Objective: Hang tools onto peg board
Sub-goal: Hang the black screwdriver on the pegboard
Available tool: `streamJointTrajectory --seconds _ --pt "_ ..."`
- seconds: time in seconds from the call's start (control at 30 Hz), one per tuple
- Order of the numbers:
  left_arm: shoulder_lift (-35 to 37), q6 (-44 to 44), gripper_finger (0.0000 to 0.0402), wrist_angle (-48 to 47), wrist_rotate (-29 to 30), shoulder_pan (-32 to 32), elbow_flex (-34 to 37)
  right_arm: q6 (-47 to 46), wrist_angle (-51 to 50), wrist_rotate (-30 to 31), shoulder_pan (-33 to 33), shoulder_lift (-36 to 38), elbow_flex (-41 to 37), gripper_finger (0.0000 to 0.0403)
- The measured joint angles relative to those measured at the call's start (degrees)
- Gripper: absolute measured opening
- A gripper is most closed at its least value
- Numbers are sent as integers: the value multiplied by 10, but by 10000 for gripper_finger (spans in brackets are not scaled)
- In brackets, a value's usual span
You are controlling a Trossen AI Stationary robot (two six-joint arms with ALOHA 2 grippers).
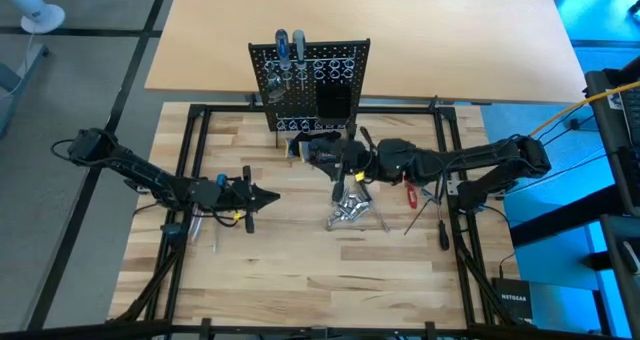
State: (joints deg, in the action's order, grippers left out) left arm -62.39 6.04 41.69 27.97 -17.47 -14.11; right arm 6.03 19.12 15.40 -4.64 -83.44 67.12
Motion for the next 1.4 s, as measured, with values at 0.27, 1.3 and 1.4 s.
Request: streamJointTrajectory --seconds 0.27,1.3,1.4 --pt "0 0 3 -5 0 0 0 5 -36 0 30 0 44 120" --pt "0 15 3 -25 0 0 0 135 -219 66 187 0 349 120" --pt "0 15 3 -24 0 0 0 116 -243 66 212 0 350 120"
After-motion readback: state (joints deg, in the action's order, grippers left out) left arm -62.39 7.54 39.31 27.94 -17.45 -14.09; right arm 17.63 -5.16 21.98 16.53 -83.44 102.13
